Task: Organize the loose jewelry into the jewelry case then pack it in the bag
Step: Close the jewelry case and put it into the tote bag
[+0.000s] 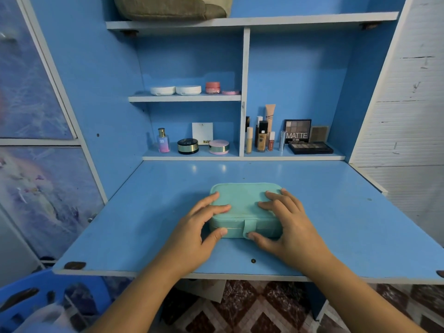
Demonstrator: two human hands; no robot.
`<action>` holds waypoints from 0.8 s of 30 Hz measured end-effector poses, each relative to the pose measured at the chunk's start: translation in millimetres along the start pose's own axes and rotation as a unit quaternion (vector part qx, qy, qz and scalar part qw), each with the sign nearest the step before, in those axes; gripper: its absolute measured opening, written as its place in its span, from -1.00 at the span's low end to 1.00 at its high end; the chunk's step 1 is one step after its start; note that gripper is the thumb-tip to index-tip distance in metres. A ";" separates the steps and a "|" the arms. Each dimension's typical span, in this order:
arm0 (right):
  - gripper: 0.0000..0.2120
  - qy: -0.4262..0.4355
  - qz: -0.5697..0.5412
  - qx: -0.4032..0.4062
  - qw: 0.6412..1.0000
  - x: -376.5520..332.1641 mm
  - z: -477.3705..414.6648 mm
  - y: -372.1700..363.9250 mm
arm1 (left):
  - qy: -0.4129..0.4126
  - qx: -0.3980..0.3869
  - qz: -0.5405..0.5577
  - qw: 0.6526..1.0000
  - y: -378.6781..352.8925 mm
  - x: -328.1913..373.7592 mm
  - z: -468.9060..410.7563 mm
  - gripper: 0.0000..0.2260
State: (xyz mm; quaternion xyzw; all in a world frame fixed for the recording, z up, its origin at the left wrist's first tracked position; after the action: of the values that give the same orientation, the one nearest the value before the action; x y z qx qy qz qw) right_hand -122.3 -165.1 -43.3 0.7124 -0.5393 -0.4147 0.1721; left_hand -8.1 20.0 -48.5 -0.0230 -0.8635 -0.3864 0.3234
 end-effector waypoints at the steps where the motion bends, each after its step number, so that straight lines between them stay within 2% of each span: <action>1: -0.38 0.001 -0.002 -0.002 1.000 0.9 0.4 0.4 | 0.000 0.002 -0.001 1.000 -0.2 0.2 -0.2 -0.60; 11: -0.41 -0.015 0.010 0.026 0.999 -7.4 -2.2 0.9 | 0.001 0.001 -0.004 1.000 -0.3 -0.7 0.8 -0.63; 18: -0.34 -0.024 -0.030 0.003 0.999 -1.9 -3.0 1.9 | 0.000 0.004 -0.002 1.000 -0.8 -1.5 0.8 -0.63; 24: -0.30 -0.033 -0.015 -0.010 0.999 -2.4 -2.2 1.4 | 0.004 0.002 0.007 1.000 -1.3 -3.9 0.6 -0.63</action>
State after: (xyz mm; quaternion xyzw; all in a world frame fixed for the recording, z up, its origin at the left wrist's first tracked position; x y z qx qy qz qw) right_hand -121.6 -163.8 -40.0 0.7045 -0.5297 -0.4460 0.1555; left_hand -5.7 20.3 -51.9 -0.0270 -0.8626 -0.3826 0.3298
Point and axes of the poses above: each hand's wrist, its own z-axis away from the middle knuckle, its own y-axis out of the back of the hand, x = y × z, the point moved 4 cm from there along -z, towards the middle knuckle, and after that the axes turned 3 degrees about -z, right-handed, at the moved point
